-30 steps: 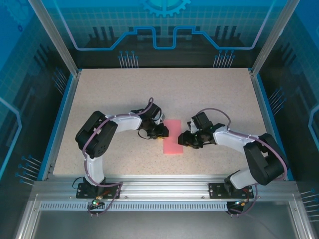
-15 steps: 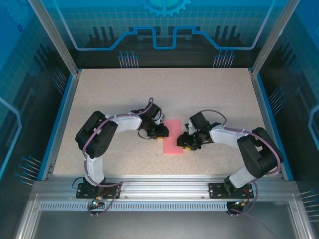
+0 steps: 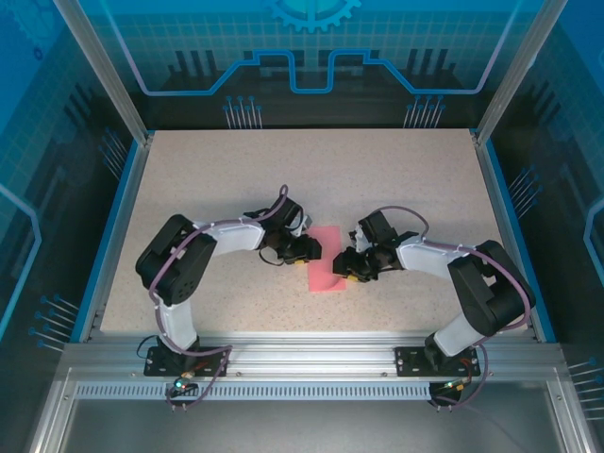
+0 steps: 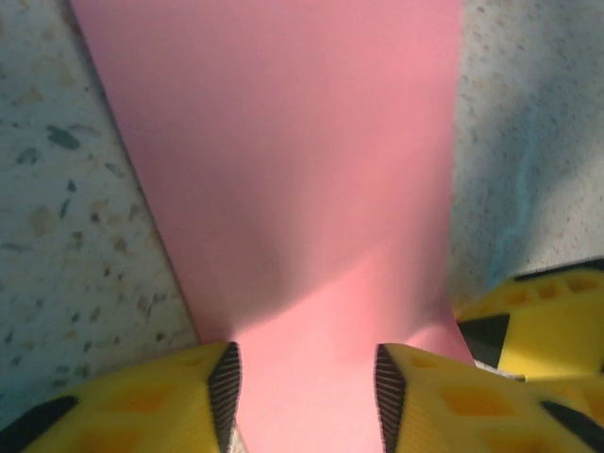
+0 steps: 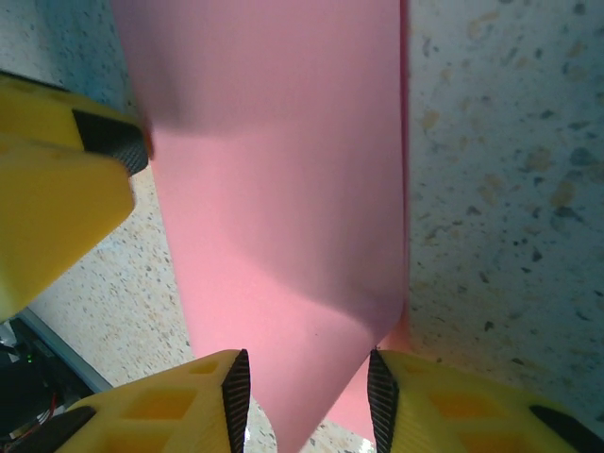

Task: Fold a paper plane with a square sheet of paper (fold left side to right side)
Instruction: Fold the triangle a second time at the center of the table.

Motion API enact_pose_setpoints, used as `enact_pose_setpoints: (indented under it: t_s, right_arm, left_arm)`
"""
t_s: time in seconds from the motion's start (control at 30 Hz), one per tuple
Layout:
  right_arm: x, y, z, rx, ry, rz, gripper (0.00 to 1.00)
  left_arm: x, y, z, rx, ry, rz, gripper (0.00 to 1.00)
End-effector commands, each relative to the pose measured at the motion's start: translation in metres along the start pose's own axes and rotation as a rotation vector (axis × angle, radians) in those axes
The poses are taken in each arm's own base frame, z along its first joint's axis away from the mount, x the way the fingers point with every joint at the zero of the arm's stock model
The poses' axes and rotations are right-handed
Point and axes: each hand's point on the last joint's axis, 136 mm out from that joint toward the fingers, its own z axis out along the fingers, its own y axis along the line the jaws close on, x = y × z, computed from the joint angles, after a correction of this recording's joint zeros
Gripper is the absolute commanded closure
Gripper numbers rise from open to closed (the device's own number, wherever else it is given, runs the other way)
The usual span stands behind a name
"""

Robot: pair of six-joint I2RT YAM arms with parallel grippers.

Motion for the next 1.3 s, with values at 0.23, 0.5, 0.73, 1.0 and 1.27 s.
enact_pose_setpoints:
  t_s: [0.23,0.5,0.73,1.0,1.27]
  right_arm:
    - [-0.007,0.015,-0.009,-0.084,0.021,0.095,0.6]
    - [0.006,0.0,-0.006,-0.044,0.051,0.15,0.58]
    - [0.005,-0.001,-0.002,-0.053,0.045,0.161,0.58]
    - [-0.006,0.006,-0.001,-0.09,0.009,0.118,0.59]
    - [-0.006,0.0,0.007,-0.075,0.038,0.126,0.6]
  left_arm:
    - [0.007,-0.035,-0.061,0.049,-0.226,0.264,0.38]
    - [0.019,-0.031,-0.069,0.039,-0.24,0.279,0.37]
    - [0.019,-0.041,-0.081,0.056,-0.275,0.329,0.36]
    - [0.023,-0.048,-0.089,0.067,-0.293,0.379,0.37]
    - [0.027,-0.053,-0.096,0.048,-0.305,0.44,0.36]
